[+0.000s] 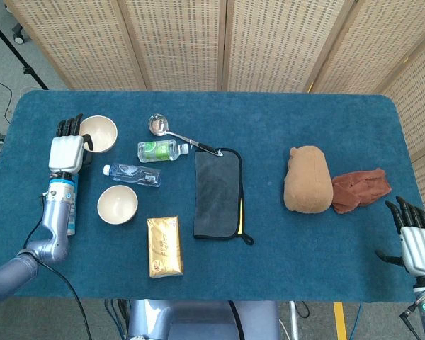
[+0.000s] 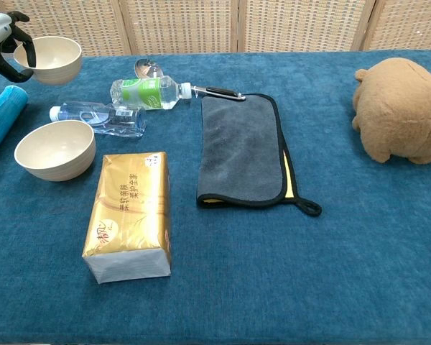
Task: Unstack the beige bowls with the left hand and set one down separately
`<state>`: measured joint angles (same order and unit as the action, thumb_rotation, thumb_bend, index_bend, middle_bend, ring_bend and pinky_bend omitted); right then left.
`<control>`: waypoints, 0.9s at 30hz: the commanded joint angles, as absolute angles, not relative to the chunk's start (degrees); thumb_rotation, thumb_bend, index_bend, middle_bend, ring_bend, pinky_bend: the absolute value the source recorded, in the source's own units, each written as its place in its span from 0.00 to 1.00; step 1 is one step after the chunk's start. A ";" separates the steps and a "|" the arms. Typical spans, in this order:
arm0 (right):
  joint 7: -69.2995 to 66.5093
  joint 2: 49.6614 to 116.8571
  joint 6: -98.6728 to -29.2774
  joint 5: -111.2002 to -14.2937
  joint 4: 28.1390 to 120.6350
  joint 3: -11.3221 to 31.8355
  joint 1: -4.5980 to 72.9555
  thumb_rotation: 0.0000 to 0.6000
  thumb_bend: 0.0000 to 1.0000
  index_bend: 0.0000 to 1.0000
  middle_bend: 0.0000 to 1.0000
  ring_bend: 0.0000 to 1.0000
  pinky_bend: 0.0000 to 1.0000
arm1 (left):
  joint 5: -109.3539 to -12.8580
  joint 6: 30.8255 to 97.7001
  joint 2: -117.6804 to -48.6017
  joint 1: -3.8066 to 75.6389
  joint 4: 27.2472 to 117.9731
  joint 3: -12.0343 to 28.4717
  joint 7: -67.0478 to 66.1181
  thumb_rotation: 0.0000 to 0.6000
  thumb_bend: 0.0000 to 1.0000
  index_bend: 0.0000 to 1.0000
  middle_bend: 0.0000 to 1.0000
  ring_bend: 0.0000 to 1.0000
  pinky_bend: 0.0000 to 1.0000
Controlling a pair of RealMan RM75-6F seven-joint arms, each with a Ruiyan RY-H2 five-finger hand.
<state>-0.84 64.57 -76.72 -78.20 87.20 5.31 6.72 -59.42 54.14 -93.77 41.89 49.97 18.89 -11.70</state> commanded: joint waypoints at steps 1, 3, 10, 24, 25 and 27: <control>-0.84 64.61 -76.62 -78.07 87.10 5.36 6.78 1.00 0.10 0.08 0.00 0.00 0.05 | -58.69 51.62 -95.48 42.97 46.55 18.98 -10.64 1.00 0.42 0.77 0.01 0.00 0.00; -0.88 64.65 -76.53 -78.04 87.02 5.35 6.82 1.00 0.10 0.08 0.00 0.00 0.05 | -58.68 50.90 -96.25 43.25 44.90 18.82 -10.21 1.00 0.42 0.77 0.01 0.00 0.00; -0.81 64.81 -76.38 -78.06 86.86 5.31 6.95 1.00 0.10 0.08 0.00 0.00 0.05 | -58.71 48.91 -98.49 43.79 39.89 18.47 -8.64 1.00 0.42 0.77 0.01 0.00 0.00; -0.53 65.04 -76.37 -77.80 86.75 5.35 7.01 1.00 0.10 0.08 0.00 0.00 0.05 | -59.98 46.20 -102.17 44.26 32.90 17.64 -5.68 1.00 0.39 0.71 0.01 0.00 0.00; -0.55 65.08 -76.41 -77.82 86.73 5.37 7.01 1.00 0.10 0.08 0.00 0.00 0.05 | -60.07 46.18 -102.26 44.28 32.62 17.66 -5.62 1.00 0.39 0.67 0.01 0.00 0.00; -0.57 65.17 -76.55 -77.89 86.64 5.39 7.01 1.00 0.10 0.08 0.00 0.00 0.05 | -60.23 46.30 -102.36 44.30 32.22 17.67 -5.88 1.00 0.38 0.58 0.01 0.00 0.00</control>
<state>-0.57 65.16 -76.56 -77.89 86.65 5.39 7.01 -60.15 46.28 -102.31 44.29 32.31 17.67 -5.79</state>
